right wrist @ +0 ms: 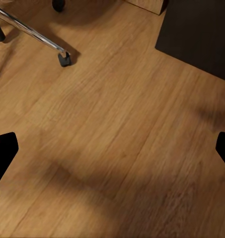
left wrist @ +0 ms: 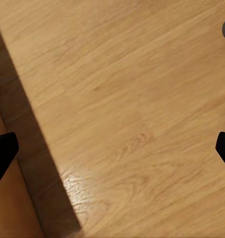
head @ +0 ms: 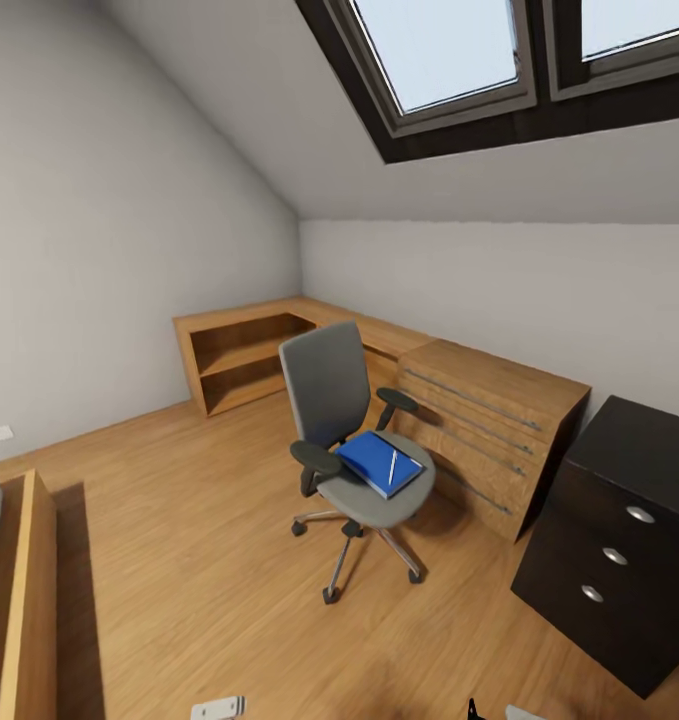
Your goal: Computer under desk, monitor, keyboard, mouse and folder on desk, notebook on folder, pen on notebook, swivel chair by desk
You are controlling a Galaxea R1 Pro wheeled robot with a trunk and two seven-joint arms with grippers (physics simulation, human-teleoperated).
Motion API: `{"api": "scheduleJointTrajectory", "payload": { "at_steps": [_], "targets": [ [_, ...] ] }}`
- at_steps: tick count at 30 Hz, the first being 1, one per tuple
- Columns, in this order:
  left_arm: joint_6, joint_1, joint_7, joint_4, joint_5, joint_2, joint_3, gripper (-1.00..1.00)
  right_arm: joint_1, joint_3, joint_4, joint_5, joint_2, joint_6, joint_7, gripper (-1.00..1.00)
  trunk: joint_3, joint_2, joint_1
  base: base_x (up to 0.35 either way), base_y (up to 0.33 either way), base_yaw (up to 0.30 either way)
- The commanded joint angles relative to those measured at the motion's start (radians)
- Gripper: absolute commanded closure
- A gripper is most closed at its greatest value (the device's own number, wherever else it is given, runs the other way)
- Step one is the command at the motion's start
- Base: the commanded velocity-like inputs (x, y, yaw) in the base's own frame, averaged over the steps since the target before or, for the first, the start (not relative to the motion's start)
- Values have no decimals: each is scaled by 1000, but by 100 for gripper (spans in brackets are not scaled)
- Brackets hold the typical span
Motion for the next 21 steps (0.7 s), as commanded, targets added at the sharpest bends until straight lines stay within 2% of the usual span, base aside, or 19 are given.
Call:
{"api": "scheduleJointTrajectory", "payload": {
  "at_steps": [1, 21],
  "targets": [
    [-4, -1, 7, 1, 10, 2, -8, -100, -1, -1, 2, -2, 0, -5, 0, -100, 2, 7, -4, 0, 0, 0],
    [-2, -1, 5, 1, 12, 3, -7, -100, -1, -1, 2, -2, 0, -5, 0, -100, 65, 147, -81, 0, 0, 0]
  ]
}}
